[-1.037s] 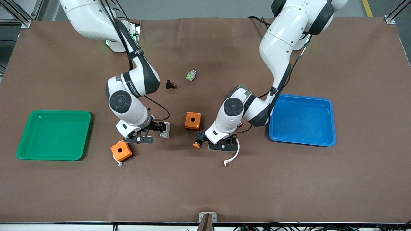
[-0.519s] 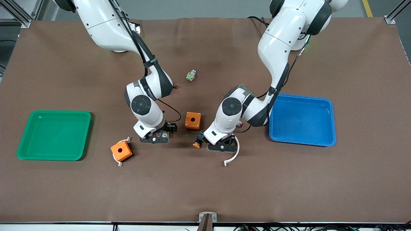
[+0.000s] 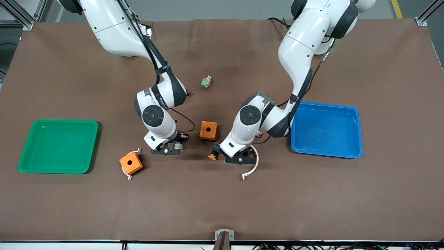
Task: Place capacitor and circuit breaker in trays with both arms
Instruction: 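Grasp the breaker with the right gripper while the left gripper grasps the capacitor, then carry the breaker to the green tray while the left gripper carries the capacitor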
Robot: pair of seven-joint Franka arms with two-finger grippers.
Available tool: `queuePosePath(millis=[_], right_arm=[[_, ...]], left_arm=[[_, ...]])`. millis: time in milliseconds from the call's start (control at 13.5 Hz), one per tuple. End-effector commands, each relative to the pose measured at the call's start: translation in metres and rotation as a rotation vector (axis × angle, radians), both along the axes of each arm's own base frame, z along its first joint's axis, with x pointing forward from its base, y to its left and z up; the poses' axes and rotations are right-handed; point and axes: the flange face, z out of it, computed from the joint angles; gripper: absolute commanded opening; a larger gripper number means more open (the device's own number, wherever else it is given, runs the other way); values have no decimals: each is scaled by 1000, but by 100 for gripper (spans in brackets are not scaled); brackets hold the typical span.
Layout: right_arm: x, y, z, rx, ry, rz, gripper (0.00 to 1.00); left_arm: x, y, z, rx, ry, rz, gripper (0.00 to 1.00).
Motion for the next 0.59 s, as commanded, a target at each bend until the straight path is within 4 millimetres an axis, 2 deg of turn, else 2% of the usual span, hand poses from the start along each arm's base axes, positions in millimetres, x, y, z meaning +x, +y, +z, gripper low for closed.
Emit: queuePosePath(millis=[0,148,296,444,519], right_arm=[[11,-9,44,16,-9,-18,2],[24,-37,86,31,-21,-56,2],[30,-69,126,38,-10,-20,2],[34,-117,155,28,16,31,2],[37,-151,168,7,27,49,2]], left_arm=[[16,12,52,-43,-29,60,0],[36,54,87,-26,10,104,0],[41,92,118,24,69,64,1],[41,136,136,63,133,75,1],[41,157,142,72,145,83,1]])
